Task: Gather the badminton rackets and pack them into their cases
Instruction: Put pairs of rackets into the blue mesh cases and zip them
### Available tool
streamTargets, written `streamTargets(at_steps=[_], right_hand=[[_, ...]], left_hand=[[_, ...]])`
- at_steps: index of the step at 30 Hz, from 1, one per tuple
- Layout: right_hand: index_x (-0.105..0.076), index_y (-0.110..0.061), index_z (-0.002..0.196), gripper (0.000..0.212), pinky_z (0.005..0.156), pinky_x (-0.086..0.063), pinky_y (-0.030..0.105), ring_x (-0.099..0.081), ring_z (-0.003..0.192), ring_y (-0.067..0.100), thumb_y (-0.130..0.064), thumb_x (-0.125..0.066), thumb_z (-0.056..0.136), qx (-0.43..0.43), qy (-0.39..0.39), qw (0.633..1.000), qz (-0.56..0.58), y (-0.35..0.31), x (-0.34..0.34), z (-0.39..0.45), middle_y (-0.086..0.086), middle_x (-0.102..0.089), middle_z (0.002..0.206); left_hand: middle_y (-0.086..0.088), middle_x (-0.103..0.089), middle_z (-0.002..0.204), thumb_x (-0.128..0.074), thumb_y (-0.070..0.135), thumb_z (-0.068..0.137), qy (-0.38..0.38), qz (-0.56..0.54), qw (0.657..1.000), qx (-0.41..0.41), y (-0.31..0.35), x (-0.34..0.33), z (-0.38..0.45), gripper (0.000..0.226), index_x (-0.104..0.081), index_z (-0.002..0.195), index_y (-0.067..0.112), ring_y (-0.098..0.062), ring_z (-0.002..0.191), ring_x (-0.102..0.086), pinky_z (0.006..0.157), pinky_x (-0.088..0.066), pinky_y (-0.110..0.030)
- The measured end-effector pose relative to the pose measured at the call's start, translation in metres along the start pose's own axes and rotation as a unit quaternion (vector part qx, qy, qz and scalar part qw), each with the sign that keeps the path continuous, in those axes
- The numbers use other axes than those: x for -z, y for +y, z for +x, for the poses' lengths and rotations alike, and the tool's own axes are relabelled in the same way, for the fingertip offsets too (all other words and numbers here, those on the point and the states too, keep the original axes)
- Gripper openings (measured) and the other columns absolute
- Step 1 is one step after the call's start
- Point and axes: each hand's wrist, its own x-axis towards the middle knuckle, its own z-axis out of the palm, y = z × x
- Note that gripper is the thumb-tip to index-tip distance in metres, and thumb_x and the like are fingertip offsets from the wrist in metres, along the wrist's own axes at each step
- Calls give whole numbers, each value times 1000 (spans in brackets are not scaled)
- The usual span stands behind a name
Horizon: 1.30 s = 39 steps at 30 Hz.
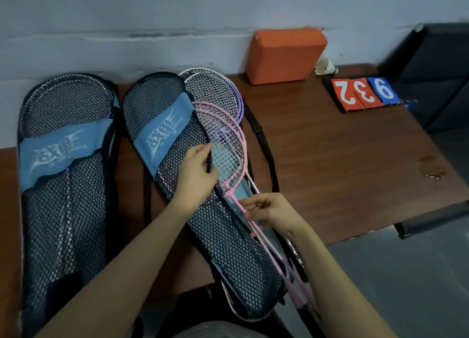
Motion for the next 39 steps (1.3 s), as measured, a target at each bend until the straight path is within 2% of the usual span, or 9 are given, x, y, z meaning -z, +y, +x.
streamTargets(at_steps=[5, 9, 13, 21, 25, 28, 31, 35, 39], right_hand=[[-72, -4, 97, 30, 55, -50, 30, -60, 56, 22, 14, -62, 75, 7, 10, 1000, 16, -1, 3, 1, 13, -68, 74], [-72, -5, 97, 25, 52, -51, 27, -62, 55, 21, 9, -65, 77, 13, 33, 999, 29, -5, 4, 5, 14, -69, 74], [-71, 1, 95, 21, 46, -50, 23, -60, 48, 18, 10, -65, 76, 6, 91, 993, 74, -8, -10, 17, 10, -68, 61], [-68, 1, 89, 19, 50, -55, 23, -61, 51, 19, 15, -59, 78, -28, 70, 981, 178, -25, -38, 43, 13, -68, 70], [-63, 10, 101, 25, 51, -54, 24, -61, 53, 20, 17, -56, 78, -24, 72, 980, 182, -31, -46, 58, 17, -66, 78], [-62, 8, 100, 25, 49, -52, 23, -60, 49, 16, 17, -54, 78, 6, 81, 986, 143, -40, -59, 69, 17, -65, 77], [-62, 5, 98, 25, 60, -58, 34, -62, 58, 22, 17, -54, 77, 33, 86, 993, 76, -44, -71, 84, 20, -63, 82], [-60, -1, 88, 17, 58, -47, 28, -54, 62, 18, 11, -61, 76, 87, 78, 987, -113, -38, -73, 102, 10, -60, 74], [-62, -1, 103, 24, 73, -49, 30, -58, 81, 20, -1, -67, 80, 99, 37, 973, -204, -24, -72, 102, 10, -63, 92]], left_hand=[[-3, -45, 135, -53, -1, 85, 24, -11, 1000, 3, 4, 4, 8, 52, -46, 135, 13, -12, 113, -49, 94, -40, -19], [-3, -48, 123, -55, 0, 84, 21, 1, 1000, 2, 1, 4, 4, 51, -48, 133, 15, -4, 90, -53, 72, -38, 2], [-7, -49, 97, -61, 5, 81, 80, 70, 994, 29, -10, 8, -17, 49, -51, 128, 12, -1, 66, -45, 69, -35, -11], [-9, -55, 102, -64, -3, 77, 102, 9, 995, 2, -24, -2, -55, 47, -56, 122, 5, -12, 79, -55, 72, -45, -15], [-3, -57, 104, -61, -1, 80, 114, -32, 992, 43, -23, 3, -57, 42, -59, 121, 10, 1, 80, -56, 73, -47, -9], [2, -58, 105, -60, 2, 82, 116, -40, 989, 80, -25, 10, -58, 42, -59, 122, 15, 5, 80, -56, 71, -43, -1], [5, -57, 104, -58, 3, 83, 129, -37, 986, 95, -26, 17, -59, 41, -59, 121, 18, 5, 83, -55, 68, -41, 1], [3, -61, 101, -61, 6, 82, 149, -23, 984, 95, -37, 25, -60, 39, -62, 118, 20, 1, 83, -57, 75, -45, -4], [1, -60, 99, -62, 4, 81, 158, -30, 984, 82, -49, 27, -62, 37, -63, 117, 14, -1, 83, -57, 78, -44, -6]])
